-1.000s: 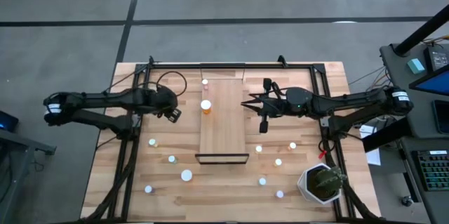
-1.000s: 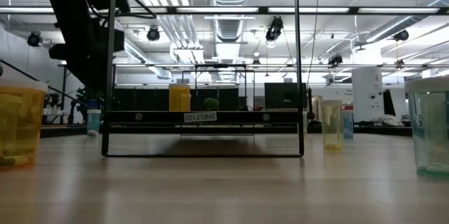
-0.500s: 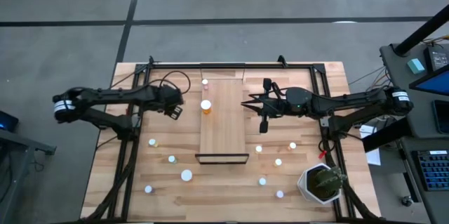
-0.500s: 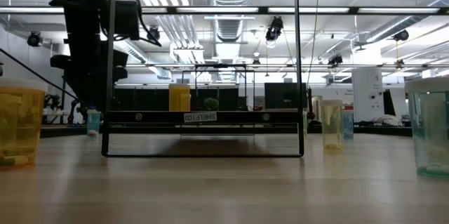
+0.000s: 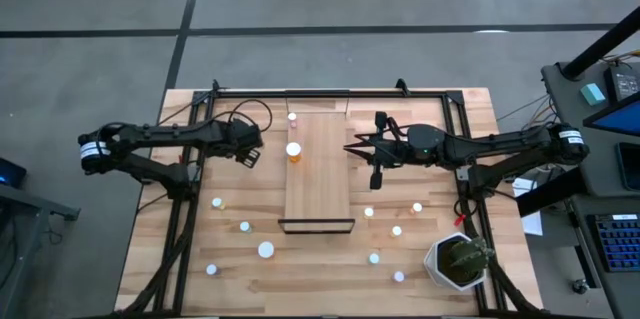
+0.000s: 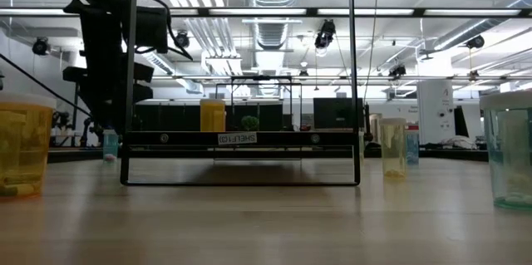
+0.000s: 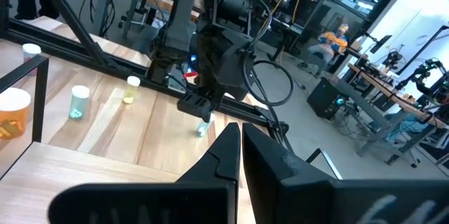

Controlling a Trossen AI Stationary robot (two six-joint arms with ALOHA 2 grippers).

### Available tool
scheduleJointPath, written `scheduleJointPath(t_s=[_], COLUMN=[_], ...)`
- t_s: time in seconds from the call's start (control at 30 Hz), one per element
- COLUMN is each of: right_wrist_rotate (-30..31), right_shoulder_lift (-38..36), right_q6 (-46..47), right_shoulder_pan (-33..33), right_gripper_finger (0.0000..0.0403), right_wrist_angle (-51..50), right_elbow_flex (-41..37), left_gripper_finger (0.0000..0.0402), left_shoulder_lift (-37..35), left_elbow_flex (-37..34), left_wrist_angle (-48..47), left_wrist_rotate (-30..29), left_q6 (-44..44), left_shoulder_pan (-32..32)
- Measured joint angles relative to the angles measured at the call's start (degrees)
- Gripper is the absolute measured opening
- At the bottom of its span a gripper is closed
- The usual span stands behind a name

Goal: Pick and place medicine bottles onto shelf by color
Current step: Put the green pill bottle on the shelf

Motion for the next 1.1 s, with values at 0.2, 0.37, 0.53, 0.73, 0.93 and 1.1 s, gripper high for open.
scheduleJointPath(t_s=[0.2,0.37,0.53,0.73,0.93,1.1], right_wrist_rotate=[0.0,0.0,0.0,0.0,0.0,0.0], right_shoulder_lift=[0.0,0.02,0.02,0.02,0.02,0.02], right_q6=[0.04,0.22,0.17,0.22,0.17,0.17], right_shoulder_pan=[0.0,0.0,0.0,0.0,0.0,0.0], right_gripper_finger=[0.0009,0.0009,0.0009,0.0009,0.0009,0.0009], right_wrist_angle=[-0.07,-0.04,-0.04,-0.04,-0.07,-0.07], right_elbow_flex=[0.0,0.0,0.0,0.0,0.0,0.0], left_gripper_finger=[0.0209,0.019,0.0161,0.0135,0.0122,0.0118], left_shoulder_lift=[0.95,1.37,1.37,1.37,1.37,1.37], left_elbow_flex=[-0.16,-0.18,-0.2,-0.5,-0.7,-0.7], left_wrist_angle=[0.05,0.14,0.19,0.29,0.61,0.64], left_wrist_rotate=[0.0,0.0,0.0,0.02,0.17,0.17], left_q6=[0.05,0.15,0.26,0.24,0.26,1.07], left_shoulder_pan=[0.02,0.02,0.02,0.02,0.02,0.02])
